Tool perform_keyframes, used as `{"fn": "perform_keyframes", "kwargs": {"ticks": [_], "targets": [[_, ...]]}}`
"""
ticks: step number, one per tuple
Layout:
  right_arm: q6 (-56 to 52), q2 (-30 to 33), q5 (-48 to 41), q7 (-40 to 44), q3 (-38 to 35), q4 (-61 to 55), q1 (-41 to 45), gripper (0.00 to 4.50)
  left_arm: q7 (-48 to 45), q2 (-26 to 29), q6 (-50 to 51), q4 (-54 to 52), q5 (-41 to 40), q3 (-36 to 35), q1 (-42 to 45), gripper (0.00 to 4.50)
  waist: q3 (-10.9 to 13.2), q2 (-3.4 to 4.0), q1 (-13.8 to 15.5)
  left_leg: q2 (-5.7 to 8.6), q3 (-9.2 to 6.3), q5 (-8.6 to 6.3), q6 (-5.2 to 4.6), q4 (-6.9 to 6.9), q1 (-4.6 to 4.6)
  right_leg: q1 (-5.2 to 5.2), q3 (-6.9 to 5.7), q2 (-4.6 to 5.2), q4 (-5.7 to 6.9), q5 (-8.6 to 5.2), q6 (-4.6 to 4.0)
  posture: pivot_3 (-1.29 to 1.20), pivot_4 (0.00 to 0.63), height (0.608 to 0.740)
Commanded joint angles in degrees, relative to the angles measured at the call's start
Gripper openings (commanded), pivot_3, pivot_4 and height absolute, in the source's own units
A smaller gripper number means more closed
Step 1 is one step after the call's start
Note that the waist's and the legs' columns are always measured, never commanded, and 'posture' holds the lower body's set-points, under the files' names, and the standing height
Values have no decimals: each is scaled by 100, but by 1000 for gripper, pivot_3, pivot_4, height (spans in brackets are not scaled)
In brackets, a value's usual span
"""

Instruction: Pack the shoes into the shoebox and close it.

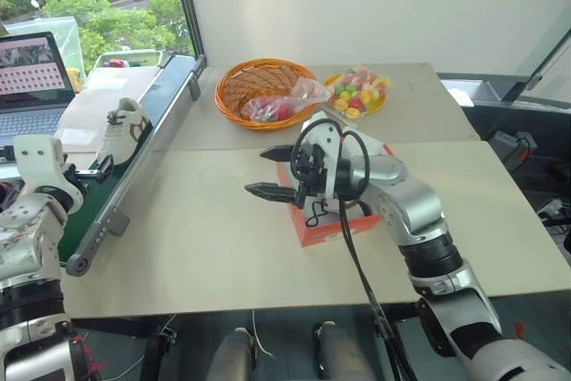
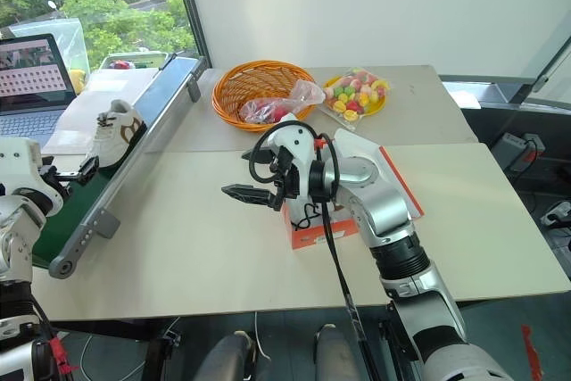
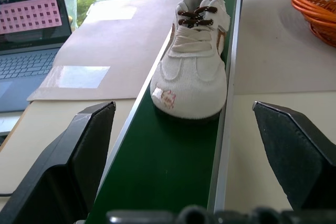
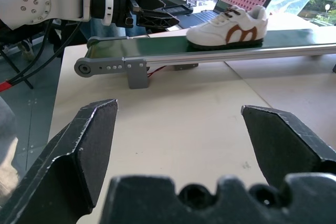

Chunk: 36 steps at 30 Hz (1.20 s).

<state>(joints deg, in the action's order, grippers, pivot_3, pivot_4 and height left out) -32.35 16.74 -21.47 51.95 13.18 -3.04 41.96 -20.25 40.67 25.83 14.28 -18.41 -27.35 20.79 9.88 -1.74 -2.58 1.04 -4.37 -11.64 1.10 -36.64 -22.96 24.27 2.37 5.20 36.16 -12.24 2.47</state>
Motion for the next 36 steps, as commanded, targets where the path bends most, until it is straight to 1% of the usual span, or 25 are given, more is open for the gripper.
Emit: {"fn": "perform_keyframes", "kwargs": {"ticks": [1, 6, 12, 15, 16, 17, 18, 23, 24, 25, 26, 28, 30, 34, 36], "targets": [[51, -7, -48, 42, -17, -220, 116, 4444, 46, 86, -79, 48, -130, -299, 96, 4500, 0, 0, 0, 0, 0, 0, 0, 0, 0, 0, 0, 0, 0, 0, 0, 0, 150, 740], [-7, -7, -70, 31, -14, -325, 66, 4444, 38, 31, 172, -90, -306, -419, -28, 4500, 0, 0, 6, 0, 0, 0, 0, 0, -1, 0, 0, 1, 0, 0, 0, 0, 150, 740], [-87, -6, -78, 4, 11, -467, 18, 4444, -44, -40, 660, -155, -430, -362, -291, 4500, 0, 0, -2, 0, 0, 0, 0, 0, 1, 0, 0, 0, 2, 0, 0, 0, 150, 740], [-80, 36, -29, 5, 31, -486, 29, 4500, -154, -90, 915, -260, -541, -313, -427, 3764, -1, -1, 3, 0, 0, 0, 0, 0, 2, -1, -1, 0, 3, 0, 0, 0, 150, 740], [-78, 46, -20, -1, 35, -492, 32, 4500, -127, -116, 963, -299, -549, -309, -453, 3422, -1, -1, 23, 0, 0, 0, 0, 0, 4, -1, -1, 1, 4, 0, 0, 0, 150, 740], [-78, 59, -14, -8, 40, -499, 35, 4500, -99, -139, 969, -335, -546, -313, -465, 2924, -1, -1, 44, 1, -1, 0, 0, 0, 5, -2, -1, 2, 6, 0, 0, 0, 150, 740], [-78, 71, -11, -10, 46, -505, 36, 4500, -75, -166, 981, -363, -553, -333, -466, 2699, -1, -1, 65, 1, -2, 0, 0, 0, 5, -4, -2, 2, 5, 0, 0, 0, 150, 740], [-65, 127, 14, -29, 71, -518, 33, 4500, -25, -338, 996, -682, -587, -337, -503, 877, -1, -1, 154, 2, -2, 3, 4, -1, 10, -9, -4, 3, 6, 1, -1, 0, 150, 740], [-67, 133, 12, -34, 73, -520, 34, 4500, -24, -410, 1002, -833, -637, -332, -504, 737, -1, -1, 169, 2, -2, 4, 6, -1, 11, -9, -4, 3, 7, 1, -2, 0, 150, 740], [-70, 139, 8, -39, 72, -528, 31, 4500, -45, -486, 1008, -1007, -705, -323, -513, 355, -1, -1, 181, 2, -3, 5, 8, -1, 10, -9, -5, 3, 8, 1, -2, 0, 150, 740], [-75, 142, 1, -45, 70, -531, 32, 4500, -107, -588, 1072, -1215, -845, -307, -513, 161, -1, -2, 186, 2, -4, 7, 11, -1, 9, -10, -7, 3, 7, 2, -3, 0, 150, 740], [-86, 136, -16, -61, 61, -522, 38, 4500, -371, -855, 1257, -1885, -1268, -82, -560, 161, -3, -5, 188, 2, -4, 8, 13, -6, 4, -11, -8, 5, 4, 3, -3, 0, 150, 740], [-138, 88, -82, -103, 10, -500, 52, 4500, -435, -1097, 1417, -2603, -1480, 326, -585, 161, -4, -9, 187, 4, -5, 8, 13, -10, -4, -10, -8, 7, 1, 4, -2, 0, 150, 740], [-930, -513, -1110, -719, -924, -404, 319, 4500, -58, -1542, 1563, -3288, -1736, 602, -266, 161, -5, -11, 129, 2, -5, 7, 14, -10, -13, 0, -4, 5, 0, 5, -3, 0, 150, 740], [-1180, -843, -1497, -1249, -1480, -212, 540, 4500, 222, -1822, 1616, -3475, -1819, 733, -17, 161, -5, -11, 51, -4, -5, 7, 14, -10, -12, 5, -1, -2, 5, 10, -12, 0, 150, 740]]}}
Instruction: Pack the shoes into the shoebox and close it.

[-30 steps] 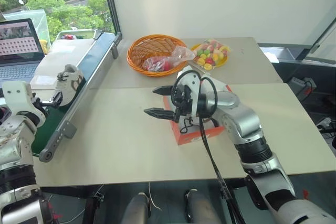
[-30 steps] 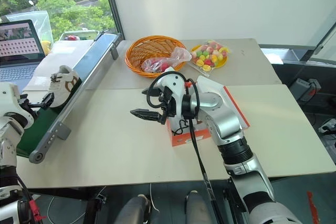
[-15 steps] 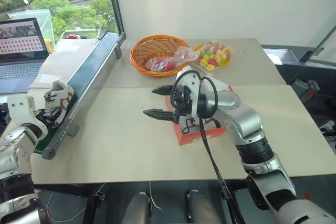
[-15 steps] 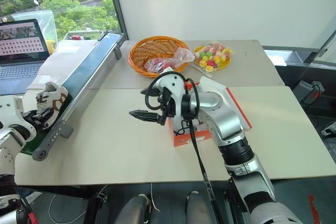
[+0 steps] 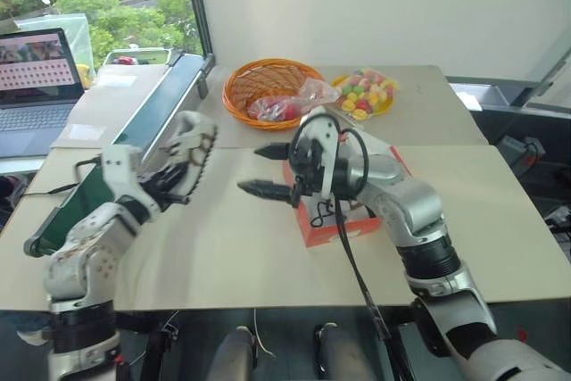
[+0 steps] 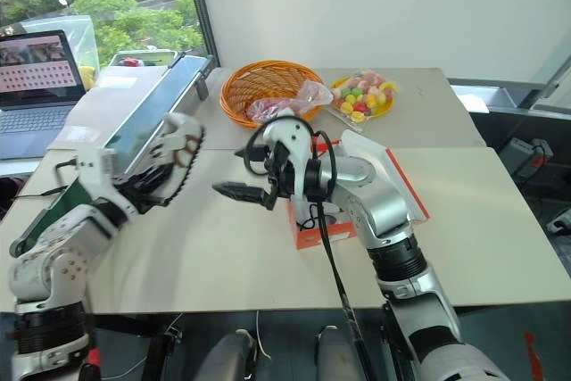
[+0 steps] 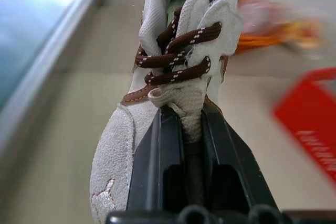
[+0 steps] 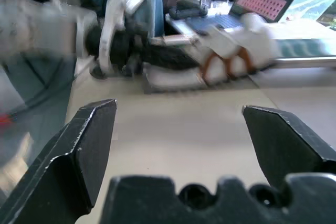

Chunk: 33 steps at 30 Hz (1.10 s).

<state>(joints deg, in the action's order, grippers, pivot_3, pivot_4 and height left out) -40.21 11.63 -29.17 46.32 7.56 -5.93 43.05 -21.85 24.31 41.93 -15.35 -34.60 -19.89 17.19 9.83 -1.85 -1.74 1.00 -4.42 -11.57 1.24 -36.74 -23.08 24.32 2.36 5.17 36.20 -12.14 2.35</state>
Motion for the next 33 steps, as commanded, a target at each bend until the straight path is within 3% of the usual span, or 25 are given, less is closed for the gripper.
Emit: {"fn": "perform_keyframes", "kwargs": {"ticks": [1, 6, 15, 24, 33], "targets": [[-520, -478, -920, -971, -1182, 196, 540, 4500, 511, -335, 31, -604, -230, 100, 463, 161, 0, 0, -54, 0, 0, 0, 0, 0, 3, 0, 0, -1, 2, 1, -1, 0, 150, 740], [-767, -800, -1464, -1944, -2113, 660, 944, 4500, 894, -1030, 256, -1075, -472, 725, 752, 161, 0, 0, -53, 2, 1, 0, 0, 0, 14, -17, 0, 0, -1, 2, -2, 0, 150, 740], [-756, -705, -1526, -2288, -2186, 780, 928, 4500, 1618, -1857, 216, -1404, -563, 1128, 1220, 161, 0, 1, -87, 4, 5, 0, -2, 0, -3, -3, 1, -2, -4, 2, -1, 0, 150, 740], [-717, -588, -1547, -2311, -2127, 831, 936, 4500, 1791, -1678, 209, -1455, -653, 861, 1501, 161, 0, 1, -78, 4, 6, 0, -2, -4, -4, -6, 1, -3, -7, 1, 0, 0, 150, 740], [-647, -649, -1615, -2315, -2029, 838, 1004, 4500, 1767, -1889, 202, -1477, -583, 1396, 1368, 161, 0, 1, -75, 4, 5, 0, -2, -4, -5, -7, 0, -3, -9, 1, 1, 0, 150, 740]]}}
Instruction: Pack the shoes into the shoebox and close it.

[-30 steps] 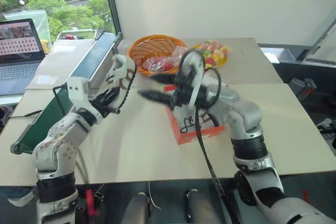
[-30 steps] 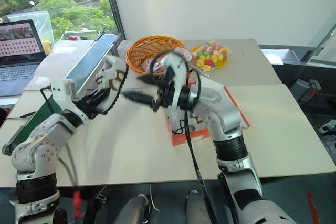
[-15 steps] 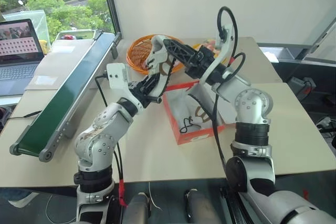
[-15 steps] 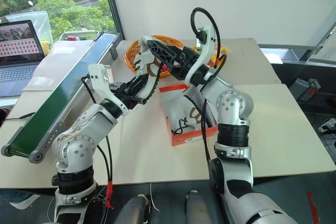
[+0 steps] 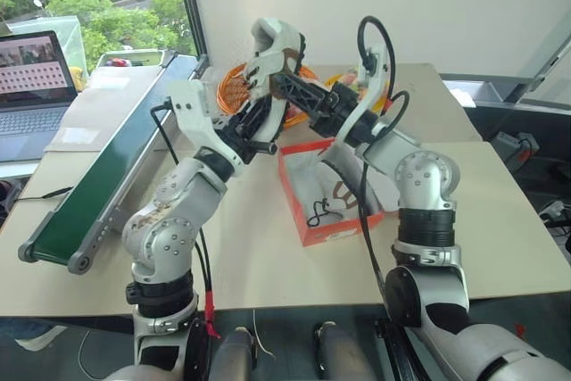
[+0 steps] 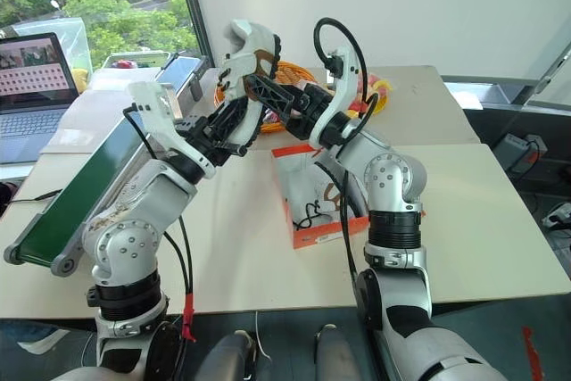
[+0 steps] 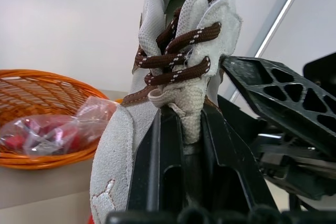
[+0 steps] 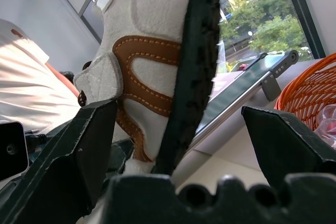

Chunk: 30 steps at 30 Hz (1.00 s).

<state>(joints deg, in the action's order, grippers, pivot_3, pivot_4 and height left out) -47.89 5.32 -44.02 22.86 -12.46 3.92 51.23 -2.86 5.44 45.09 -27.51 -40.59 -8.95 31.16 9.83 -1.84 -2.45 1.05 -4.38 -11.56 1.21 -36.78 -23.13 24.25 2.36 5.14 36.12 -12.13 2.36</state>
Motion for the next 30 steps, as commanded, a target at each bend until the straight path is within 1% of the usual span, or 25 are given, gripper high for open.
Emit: {"fn": "perform_keyframes", "kwargs": {"ticks": [1, 5, 8, 11, 12, 14, 17, 18, 19, 21, 22, 24, 27, 30], "targets": [[125, -21, -132, 29, -30, -137, 195, 4500, -141, -6, -109, -251, 14, 335, -55, 161, 0, 0, -10, 0, 0, 0, 0, 0, 0, 0, 1, 0, 0, 0, 0, 0, 150, 740], [121, -15, -119, 30, -18, -114, 226, 4500, -142, -25, -138, -164, 55, 463, -77, 161, 0, 0, -8, 0, 1, 0, 0, 0, 0, 1, 1, 0, 0, 0, 0, 0, 150, 740], [136, -29, -142, 45, -34, -106, 232, 3795, -125, -71, -153, -127, 59, 482, 16, 121, 0, 0, -5, 0, 1, 0, 0, 0, 0, 0, 0, 0, -1, 0, 0, 0, 150, 740], [143, -15, -115, 77, 4, -136, 220, 2716, -120, -70, -122, -103, 27, 447, 91, 121, 0, 0, -5, 0, 0, 0, 0, 0, 0, 0, 0, -1, -1, 0, 0, 0, 150, 740], [149, -19, -116, 76, 0, -133, 221, 2514, -123, -60, -114, -98, 18, 430, 105, 121, 0, 0, -5, 0, 0, 0, 0, 0, -1, 1, 0, 0, -1, 0, 0, 0, 150, 740], [162, -22, -117, 82, -4, -124, 224, 1776, -104, -47, -65, -94, -63, 344, 121, 121, 0, 0, -6, 0, 1, 0, 0, 0, -1, 0, 0, 0, -1, 0, 0, 0, 150, 740], [184, -12, -97, 101, 0, -115, 220, 865, -99, -34, 18, -112, -305, 158, 137, 121, 0, 0, -9, 0, 0, 0, 0, 0, 0, 0, 0, 0, -1, 0, 0, 0, 150, 740], [185, -6, -97, 109, -2, -112, 220, 632, -111, -11, 72, -139, -437, 76, 140, 121, 0, 0, -10, 0, 0, 0, 0, 0, 0, 0, 0, 0, 0, 0, 1, 0, 150, 740], [185, 1, -101, 119, -4, -112, 219, 492, -126, 17, 117, -169, -535, 18, 140, 121, 0, 0, -11, 0, 0, 0, 0, 0, 0, 0, 0, 0, 0, -1, 1, 0, 150, 740], [183, 22, -102, 137, -5, -103, 220, 415, -146, 127, 170, -233, -653, -99, 100, 964, 0, 0, -13, 0, 0, 0, 0, 0, 1, 1, 0, -1, 0, -1, 1, 0, 150, 740], [183, 38, -92, 135, -4, -97, 221, 396, -141, 178, 186, -261, -712, -161, 71, 1242, 0, 0, -12, 0, 0, 0, 0, 0, 1, 1, 0, -1, 0, -1, 1, 0, 150, 740], [204, 71, -40, 83, -12, -68, 230, 356, -64, 325, 252, -303, -769, -267, -7, 2020, 0, 0, -6, 0, 0, 0, 0, 0, 0, 1, 0, 0, 0, -1, 1, 0, 150, 740], [208, 239, 94, 80, 24, -13, 272, 337, -32, 572, 353, -375, -948, -471, -234, 3053, 0, 0, -9, 0, 0, 0, 0, 0, 0, 0, 0, 0, -1, -1, 1, 0, 150, 740], [94, 703, 177, 350, 82, 42, 406, 337, -31, 854, 371, -432, -989, -646, -526, 3053, 1, 2, -5, 0, 0, 0, 0, 0, 0, 2, 0, -1, -1, -1, 1, 0, 150, 740]]}}
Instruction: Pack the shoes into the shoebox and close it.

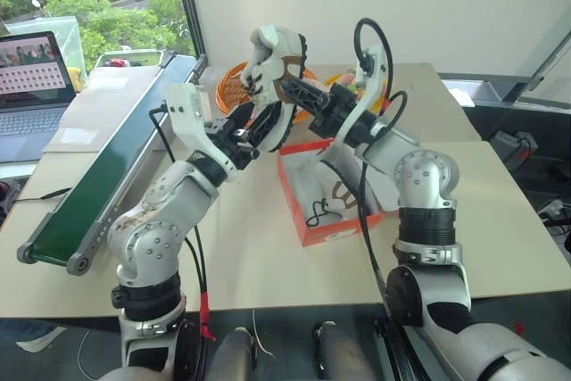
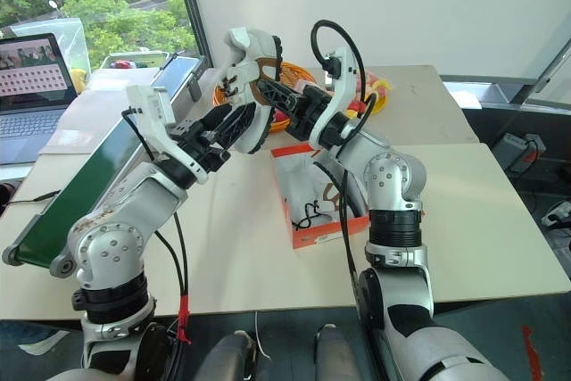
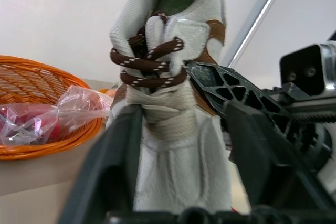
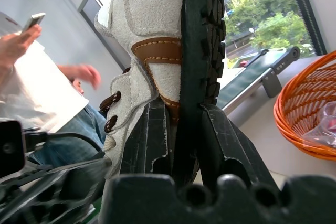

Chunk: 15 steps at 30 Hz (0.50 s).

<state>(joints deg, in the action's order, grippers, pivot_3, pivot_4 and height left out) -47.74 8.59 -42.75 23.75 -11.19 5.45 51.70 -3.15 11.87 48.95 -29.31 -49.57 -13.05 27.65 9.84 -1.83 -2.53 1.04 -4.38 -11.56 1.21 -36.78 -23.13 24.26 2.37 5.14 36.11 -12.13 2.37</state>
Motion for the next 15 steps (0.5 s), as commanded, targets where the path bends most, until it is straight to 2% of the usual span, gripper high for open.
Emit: {"fn": "perform_keyframes", "kwargs": {"ticks": [1, 8, 11, 15], "targets": [[15, 591, 114, 335, -6, -55, 426, 337, -18, 303, -11, -251, -80, -248, -279, 3053, 1, 1, 4, 0, 0, 0, 0, 0, 0, 0, 0, 0, 0, 0, 0, 0, 150, 740], [-520, 1855, 817, 937, 840, 269, 414, 337, -112, 545, -194, -169, 86, -124, -539, 3053, 1, 1, 22, 0, 1, 0, 0, 0, 0, -9, -3, 1, -9, -2, 2, 0, 150, 740], [-610, 2018, 860, 1245, 982, 377, 185, 337, -97, 504, -265, -149, 177, -20, -540, 3053, 1, 0, 23, 1, 2, 0, 0, 0, -1, -9, -1, 2, -10, -2, 2, 0, 150, 740], [-658, 1927, 680, 1507, 808, 504, -136, 337, -53, 442, -337, -155, 257, 64, -535, 3053, 1, 0, 1, 0, 2, 0, -1, 0, -5, -6, 1, 2, -11, -2, 2, 0, 150, 740]]}}
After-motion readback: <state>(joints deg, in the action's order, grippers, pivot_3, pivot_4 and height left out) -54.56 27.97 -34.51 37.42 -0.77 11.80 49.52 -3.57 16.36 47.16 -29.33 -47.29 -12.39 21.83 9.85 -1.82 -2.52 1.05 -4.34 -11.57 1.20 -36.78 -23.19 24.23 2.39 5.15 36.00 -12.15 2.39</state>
